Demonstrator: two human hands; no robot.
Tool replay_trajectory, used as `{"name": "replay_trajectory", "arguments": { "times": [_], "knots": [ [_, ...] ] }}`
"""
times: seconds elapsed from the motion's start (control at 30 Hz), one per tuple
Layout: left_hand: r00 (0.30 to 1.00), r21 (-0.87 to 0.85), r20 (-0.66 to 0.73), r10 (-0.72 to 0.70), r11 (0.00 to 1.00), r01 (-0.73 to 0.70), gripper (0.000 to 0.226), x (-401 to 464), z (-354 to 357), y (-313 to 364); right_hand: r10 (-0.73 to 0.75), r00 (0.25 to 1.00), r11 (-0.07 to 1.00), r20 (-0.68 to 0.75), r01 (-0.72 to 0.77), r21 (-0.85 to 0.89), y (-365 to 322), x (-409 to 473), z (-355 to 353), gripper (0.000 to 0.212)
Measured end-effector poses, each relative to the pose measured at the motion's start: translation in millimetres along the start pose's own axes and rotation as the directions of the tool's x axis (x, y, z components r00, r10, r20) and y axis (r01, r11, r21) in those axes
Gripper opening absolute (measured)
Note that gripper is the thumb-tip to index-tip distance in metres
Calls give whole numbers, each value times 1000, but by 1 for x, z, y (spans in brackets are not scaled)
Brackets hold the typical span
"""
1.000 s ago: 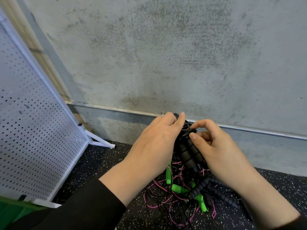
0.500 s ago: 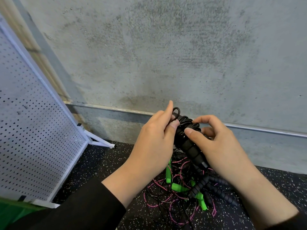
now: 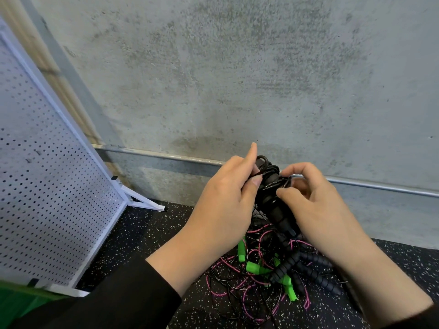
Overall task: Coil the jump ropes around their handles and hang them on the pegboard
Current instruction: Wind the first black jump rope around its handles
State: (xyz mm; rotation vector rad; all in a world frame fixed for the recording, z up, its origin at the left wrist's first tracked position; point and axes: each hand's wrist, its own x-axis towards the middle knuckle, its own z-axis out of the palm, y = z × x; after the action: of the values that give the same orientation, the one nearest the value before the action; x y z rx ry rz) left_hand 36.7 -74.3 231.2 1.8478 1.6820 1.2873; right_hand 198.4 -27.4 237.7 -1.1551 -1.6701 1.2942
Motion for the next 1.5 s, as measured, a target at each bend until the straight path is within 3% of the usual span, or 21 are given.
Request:
{"name": "replay_trajectory", "arguments": {
  "times": [0.33, 0.53, 0.73, 0.97, 1.33, 1.5],
  "knots": [
    [999, 10, 38, 28, 1000, -28, 56, 1, -6, 0, -80, 996, 994, 35, 82, -75, 5, 0, 0, 34],
    [996, 40, 32, 82, 996, -84, 32, 1, -8, -1, -150, 987, 956, 59, 160, -246, 7, -2, -2, 27],
    [989, 95, -20, 149, 985, -147, 30, 3, -6, -1, -171, 984, 941, 39, 175, -291, 12, -2, 0, 31],
    [990, 81, -50, 131, 989, -127, 27, 5, -10, -2, -203, 979, 908, -17, 181, -379, 12, -5, 3, 14],
    [956, 116, -77, 283, 955, -273, 26, 7, -16, -5, -148, 986, 956, -76, 123, -265, 12, -1, 4, 8],
    [958, 131, -66, 280, 954, -270, 22, 9, -16, -5, -131, 989, 991, -71, 132, 6, 6, -2, 4, 13]
  ]
}}
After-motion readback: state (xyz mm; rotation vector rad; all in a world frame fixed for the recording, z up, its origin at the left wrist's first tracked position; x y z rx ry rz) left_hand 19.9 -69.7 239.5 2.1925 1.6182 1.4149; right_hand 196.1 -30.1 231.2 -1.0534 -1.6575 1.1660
